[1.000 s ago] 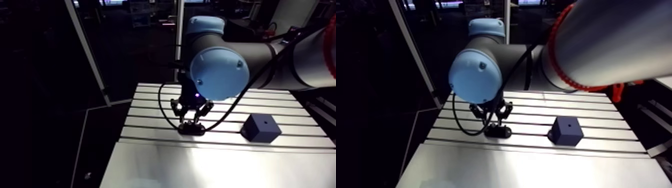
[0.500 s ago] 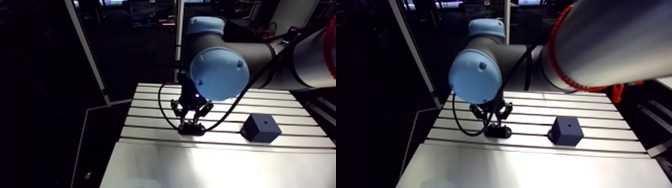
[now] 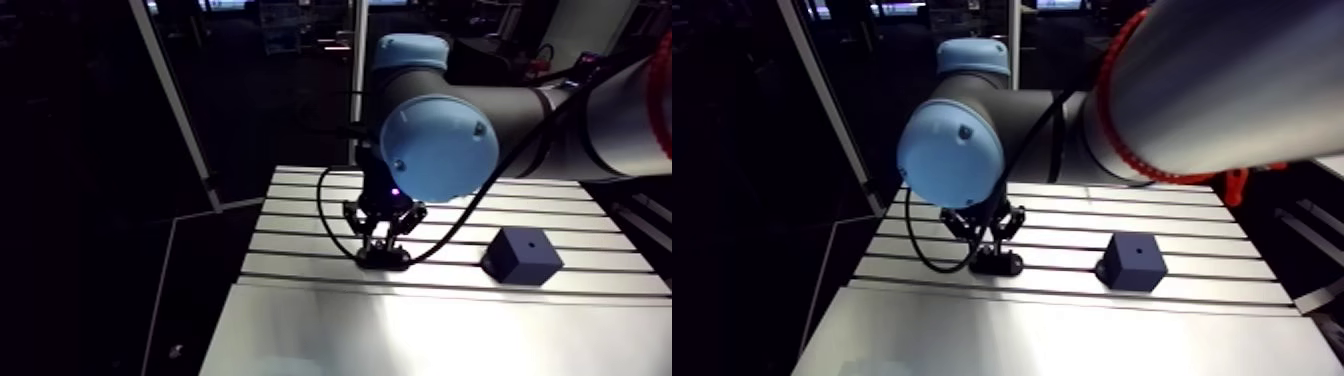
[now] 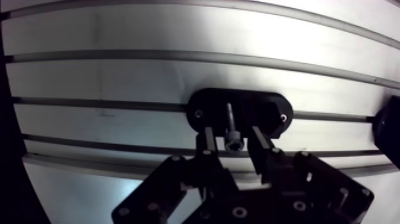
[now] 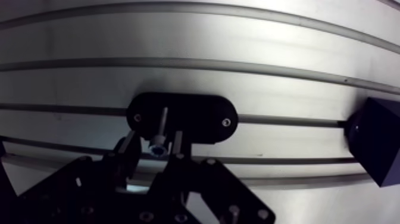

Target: Pick up the M10 bolt and insert it into the hole until fully seated.

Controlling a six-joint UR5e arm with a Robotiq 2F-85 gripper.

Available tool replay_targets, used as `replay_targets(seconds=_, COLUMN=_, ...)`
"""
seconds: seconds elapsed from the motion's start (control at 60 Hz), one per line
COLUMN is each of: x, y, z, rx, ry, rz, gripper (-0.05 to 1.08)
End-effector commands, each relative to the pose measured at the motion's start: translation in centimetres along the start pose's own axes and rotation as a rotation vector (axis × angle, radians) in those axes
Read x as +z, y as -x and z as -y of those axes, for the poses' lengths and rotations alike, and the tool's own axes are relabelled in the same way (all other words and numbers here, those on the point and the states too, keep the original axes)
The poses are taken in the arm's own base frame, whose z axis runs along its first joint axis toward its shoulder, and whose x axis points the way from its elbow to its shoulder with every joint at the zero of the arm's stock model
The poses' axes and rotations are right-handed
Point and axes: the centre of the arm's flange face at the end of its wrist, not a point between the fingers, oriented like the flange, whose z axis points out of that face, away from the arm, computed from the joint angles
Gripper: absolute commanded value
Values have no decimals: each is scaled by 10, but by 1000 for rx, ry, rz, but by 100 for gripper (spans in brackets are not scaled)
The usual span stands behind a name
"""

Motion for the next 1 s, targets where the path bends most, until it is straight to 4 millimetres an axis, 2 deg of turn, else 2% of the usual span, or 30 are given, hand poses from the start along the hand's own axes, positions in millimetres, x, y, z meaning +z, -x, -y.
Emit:
replay_targets(seconds=0.017, x=0, y=0, z=0, rx=0, ry=1, rz=0, gripper=64)
replay_targets(seconds=1.0, x=-2, y=-1, z=0, rx=0, ry=-1, rz=-4, gripper=82)
